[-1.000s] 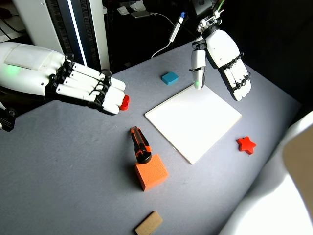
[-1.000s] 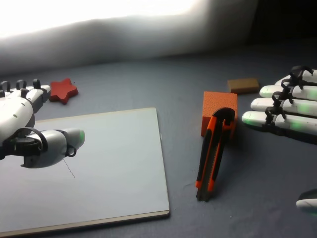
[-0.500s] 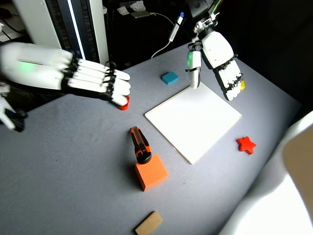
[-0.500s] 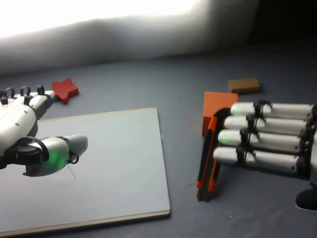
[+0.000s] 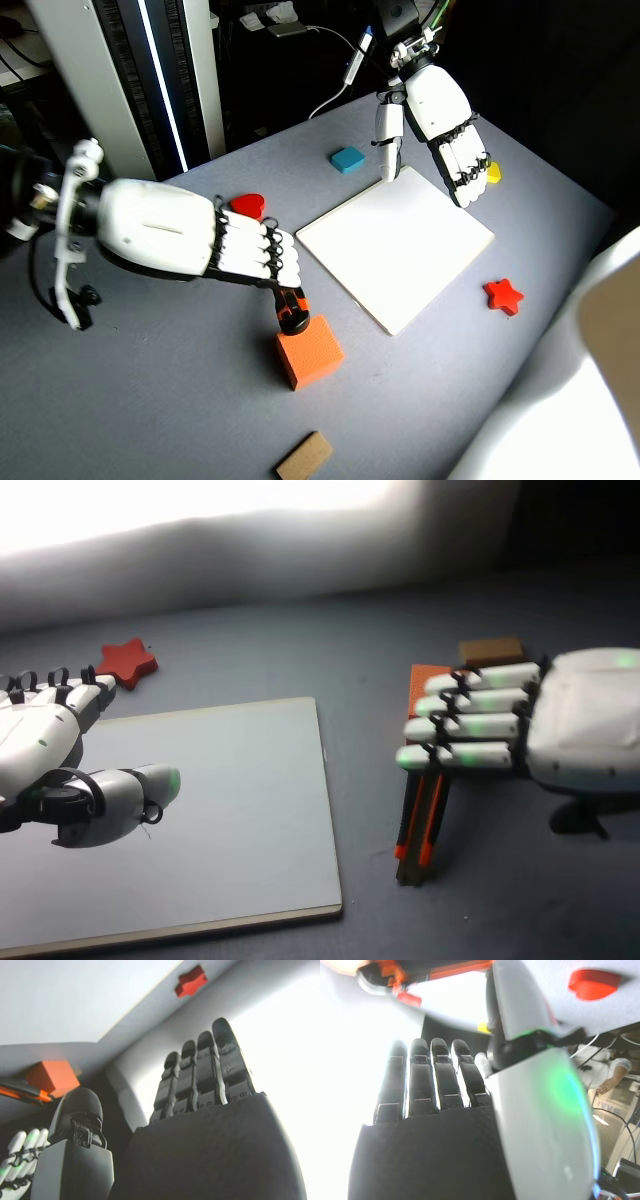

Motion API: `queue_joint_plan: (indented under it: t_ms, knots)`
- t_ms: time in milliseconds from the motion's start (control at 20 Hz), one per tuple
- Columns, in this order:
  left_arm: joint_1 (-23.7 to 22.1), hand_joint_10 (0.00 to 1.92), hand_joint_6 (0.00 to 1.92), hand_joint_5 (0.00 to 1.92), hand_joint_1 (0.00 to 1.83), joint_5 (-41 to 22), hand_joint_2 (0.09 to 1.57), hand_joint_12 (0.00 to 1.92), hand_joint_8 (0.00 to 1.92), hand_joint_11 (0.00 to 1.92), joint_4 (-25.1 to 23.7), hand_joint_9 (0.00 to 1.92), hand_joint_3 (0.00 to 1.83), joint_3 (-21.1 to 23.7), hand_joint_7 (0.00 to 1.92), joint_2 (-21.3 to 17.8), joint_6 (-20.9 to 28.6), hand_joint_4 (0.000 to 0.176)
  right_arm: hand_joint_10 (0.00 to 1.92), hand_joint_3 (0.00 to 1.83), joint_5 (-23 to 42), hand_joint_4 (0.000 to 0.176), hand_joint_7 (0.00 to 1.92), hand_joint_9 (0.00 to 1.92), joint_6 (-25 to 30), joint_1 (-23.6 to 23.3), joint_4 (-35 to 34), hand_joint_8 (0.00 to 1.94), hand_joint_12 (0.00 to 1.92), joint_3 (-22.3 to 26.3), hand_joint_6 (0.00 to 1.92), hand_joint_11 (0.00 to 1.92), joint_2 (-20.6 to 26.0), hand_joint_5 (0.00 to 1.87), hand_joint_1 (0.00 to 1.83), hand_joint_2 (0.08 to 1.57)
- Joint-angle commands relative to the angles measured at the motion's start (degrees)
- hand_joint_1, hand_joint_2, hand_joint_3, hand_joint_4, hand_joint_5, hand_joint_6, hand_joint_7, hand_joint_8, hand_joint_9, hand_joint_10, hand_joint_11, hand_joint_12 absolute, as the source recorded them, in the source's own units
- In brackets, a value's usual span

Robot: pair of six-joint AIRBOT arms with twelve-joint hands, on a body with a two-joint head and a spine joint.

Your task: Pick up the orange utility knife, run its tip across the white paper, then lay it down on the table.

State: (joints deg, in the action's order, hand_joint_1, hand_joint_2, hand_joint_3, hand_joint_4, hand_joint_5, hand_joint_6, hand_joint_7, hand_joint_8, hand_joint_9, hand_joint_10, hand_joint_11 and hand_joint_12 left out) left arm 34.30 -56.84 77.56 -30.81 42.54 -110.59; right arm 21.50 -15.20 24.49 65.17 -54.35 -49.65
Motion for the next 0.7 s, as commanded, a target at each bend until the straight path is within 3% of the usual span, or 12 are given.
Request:
queue_joint_plan:
  t_ms: [0, 50, 200, 400, 650]
  knots:
    - [0.11, 0.01, 0.00, 0.04, 0.10, -4.14, 1.26, 0.41, 0.00, 0.00, -4.46, 0.07, 0.00, -0.35, 0.08, -0.05, 1.06, 0.006, 0.00, 0.00, 2.41, 0.000, 0.00, 0.00, 3.95, -1.37, 3.04, 0.00, 0.00, -0.18, 0.00, 0.00, -0.27, 0.00, 1.11, 1.10]
    - [0.45, 0.01, 0.01, 0.05, 0.11, -4.16, 1.26, 0.41, 0.00, 0.00, -4.85, 0.08, 0.00, -0.48, 0.08, 0.11, 1.75, 0.007, 0.00, 0.00, 1.50, 0.000, 0.00, 0.00, 9.23, -2.32, 8.52, 0.00, 0.00, -0.86, 0.00, 0.00, -1.35, 0.00, 1.10, 1.10]
    - [0.51, 0.00, 0.00, 0.01, 0.09, -4.61, 1.26, 0.35, 0.00, 0.00, -5.00, 0.04, 0.00, -0.36, 0.05, 0.43, 1.95, 0.005, 0.00, 0.00, 1.53, 0.000, 0.00, 0.00, 9.70, -2.48, 10.59, 0.00, 0.00, -3.19, 0.00, 0.00, -4.49, 0.00, 1.10, 1.09]
    - [0.67, 0.01, 0.01, 0.03, 0.11, -4.61, 1.26, 0.42, 0.00, 0.00, -5.29, 0.06, 0.00, -0.11, 0.07, 0.56, 2.08, 0.000, 0.00, 0.00, 0.18, 0.000, 0.00, 0.00, 10.76, -2.68, 14.37, 0.00, 0.00, -7.46, 0.00, 0.00, -9.19, 0.00, 1.12, 1.08]
    - [0.70, 0.00, 0.00, 0.03, 0.11, -4.61, 1.26, 0.46, 0.00, 0.00, -5.29, 0.07, 0.00, -0.13, 0.07, 0.59, 2.12, 0.008, 0.00, 0.00, -0.35, 0.000, 0.00, 0.00, 9.72, -2.66, 14.38, 0.00, 0.00, -11.79, 0.00, 0.00, -14.05, 0.00, 1.09, 1.11]
